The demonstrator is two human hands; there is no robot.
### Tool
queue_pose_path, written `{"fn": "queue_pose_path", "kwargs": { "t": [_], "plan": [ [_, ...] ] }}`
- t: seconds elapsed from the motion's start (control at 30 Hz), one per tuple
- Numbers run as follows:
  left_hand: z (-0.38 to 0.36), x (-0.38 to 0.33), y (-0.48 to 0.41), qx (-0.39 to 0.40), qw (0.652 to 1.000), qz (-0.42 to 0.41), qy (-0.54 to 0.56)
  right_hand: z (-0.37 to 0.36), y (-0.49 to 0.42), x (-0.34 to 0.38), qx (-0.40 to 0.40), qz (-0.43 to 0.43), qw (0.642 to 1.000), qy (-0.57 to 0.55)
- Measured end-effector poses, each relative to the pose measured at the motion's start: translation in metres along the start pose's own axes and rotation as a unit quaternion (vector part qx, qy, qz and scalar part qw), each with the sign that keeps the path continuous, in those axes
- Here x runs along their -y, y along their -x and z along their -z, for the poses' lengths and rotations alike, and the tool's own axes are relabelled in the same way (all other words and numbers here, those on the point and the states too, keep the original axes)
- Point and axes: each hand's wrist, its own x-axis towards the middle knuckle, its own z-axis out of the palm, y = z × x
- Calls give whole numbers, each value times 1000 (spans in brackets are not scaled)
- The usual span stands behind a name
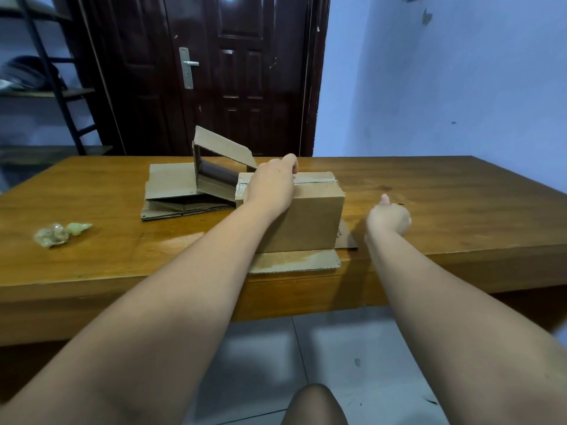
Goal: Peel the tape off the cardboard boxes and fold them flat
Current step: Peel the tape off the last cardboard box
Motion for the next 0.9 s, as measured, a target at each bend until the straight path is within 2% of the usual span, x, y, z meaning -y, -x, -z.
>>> {"fn": "queue_pose_path", "kwargs": {
  "t": [0.27,0.37,0.43,0.5,0.6,0.67,0.73,0.8,0.9],
  "plan": [
    [-1,4,-7,43,999,-7,0,11,11,30,-23,129,989,-65],
    [2,4,-8,64,998,-3,8,2,18,53,-15,129,981,-142],
    [12,7,-10,100,993,12,65,-8,25,64,22,133,974,-181],
    [22,11,-11,118,972,59,193,-21,37,72,84,169,968,-167],
    [27,20,-13,96,898,135,408,-42,60,79,213,203,945,-144],
    [28,23,-14,71,855,165,487,-58,72,81,276,215,929,-117],
    [31,23,-13,59,829,190,522,-72,82,79,301,223,923,-92],
    [31,23,-13,60,826,202,523,-80,90,75,308,215,923,-82],
    [24,32,-16,86,829,161,528,-86,91,70,302,223,925,-54]
  ]
}}
